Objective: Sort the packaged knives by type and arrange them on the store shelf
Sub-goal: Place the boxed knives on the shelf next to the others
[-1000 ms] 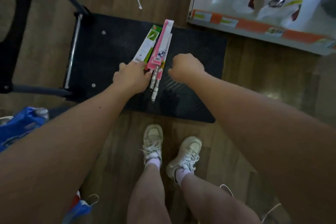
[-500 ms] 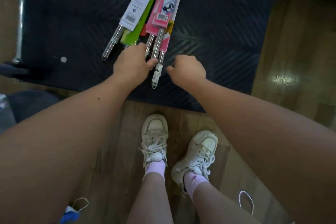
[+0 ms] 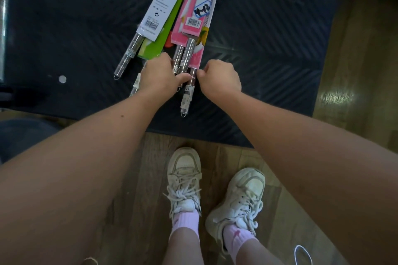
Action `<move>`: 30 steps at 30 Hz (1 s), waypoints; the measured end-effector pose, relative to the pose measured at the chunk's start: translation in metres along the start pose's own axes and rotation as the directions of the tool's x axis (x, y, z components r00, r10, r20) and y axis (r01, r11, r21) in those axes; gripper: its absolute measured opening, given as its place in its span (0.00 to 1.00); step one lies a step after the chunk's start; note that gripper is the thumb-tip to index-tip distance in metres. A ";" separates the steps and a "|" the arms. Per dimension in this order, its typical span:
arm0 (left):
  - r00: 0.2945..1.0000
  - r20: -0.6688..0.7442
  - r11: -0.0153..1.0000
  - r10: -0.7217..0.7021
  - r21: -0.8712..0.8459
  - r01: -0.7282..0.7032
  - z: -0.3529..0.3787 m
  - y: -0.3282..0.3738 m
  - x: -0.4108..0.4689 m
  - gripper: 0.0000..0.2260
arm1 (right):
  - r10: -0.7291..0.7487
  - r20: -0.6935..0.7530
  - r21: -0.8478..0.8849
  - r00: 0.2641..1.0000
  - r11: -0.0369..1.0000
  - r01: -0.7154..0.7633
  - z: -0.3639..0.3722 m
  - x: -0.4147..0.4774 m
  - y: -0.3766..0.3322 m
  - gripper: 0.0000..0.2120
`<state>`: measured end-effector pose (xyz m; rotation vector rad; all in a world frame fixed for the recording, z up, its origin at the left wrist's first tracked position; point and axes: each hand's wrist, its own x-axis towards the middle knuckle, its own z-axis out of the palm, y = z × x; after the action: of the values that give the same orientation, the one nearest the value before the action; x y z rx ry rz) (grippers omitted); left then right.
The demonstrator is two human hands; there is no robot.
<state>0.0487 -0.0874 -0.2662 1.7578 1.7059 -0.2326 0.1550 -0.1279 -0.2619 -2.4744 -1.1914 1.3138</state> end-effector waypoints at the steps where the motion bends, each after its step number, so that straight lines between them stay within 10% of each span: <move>1: 1.000 0.015 0.999 -0.014 -0.038 0.014 -0.001 -0.001 0.001 0.21 | 0.015 -0.008 0.055 1.000 0.998 -0.015 0.000 0.002 -0.002 0.13; 30: 0.973 0.227 0.893 -0.031 -0.431 0.129 -0.002 -0.008 0.006 0.04 | 0.065 -0.025 0.060 0.998 0.996 -0.063 -0.006 0.040 -0.035 0.13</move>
<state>0.0411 -0.0816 -0.2708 1.2786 1.5291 -0.0559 0.1521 -0.0751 -0.2698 -2.4997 -1.0603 1.3068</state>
